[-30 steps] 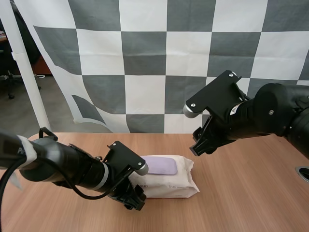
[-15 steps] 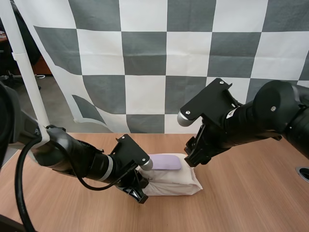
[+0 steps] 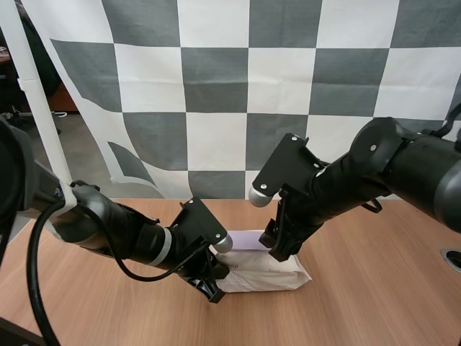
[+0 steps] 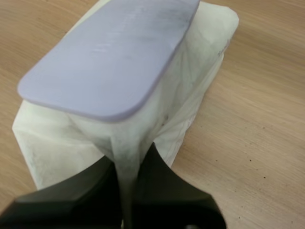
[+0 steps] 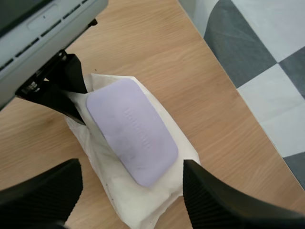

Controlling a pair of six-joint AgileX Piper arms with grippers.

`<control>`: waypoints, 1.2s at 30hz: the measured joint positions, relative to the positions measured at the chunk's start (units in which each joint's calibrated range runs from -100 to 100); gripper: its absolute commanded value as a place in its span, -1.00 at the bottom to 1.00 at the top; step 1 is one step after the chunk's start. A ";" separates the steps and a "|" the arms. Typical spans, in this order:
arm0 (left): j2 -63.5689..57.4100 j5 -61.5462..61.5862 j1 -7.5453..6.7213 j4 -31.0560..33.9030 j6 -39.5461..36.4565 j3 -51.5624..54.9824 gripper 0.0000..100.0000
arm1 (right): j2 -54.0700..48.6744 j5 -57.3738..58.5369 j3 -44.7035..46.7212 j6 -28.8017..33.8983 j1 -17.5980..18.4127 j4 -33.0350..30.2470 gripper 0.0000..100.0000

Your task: Open the wet wipes lid

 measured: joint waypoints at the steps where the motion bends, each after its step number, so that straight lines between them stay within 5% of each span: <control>1: 0.00 0.02 0.00 0.00 0.00 0.00 -1.00 | 0.83 0.00 0.00 -1.33 0.00 0.72 1.00; 12: 0.00 0.57 0.00 -0.10 0.02 -1.26 -1.00 | 7.27 -0.66 0.00 -9.19 0.00 2.23 1.00; 36: 0.00 2.20 0.00 0.21 0.02 -1.26 -1.00 | 16.31 -6.98 0.00 -13.78 0.00 5.76 1.00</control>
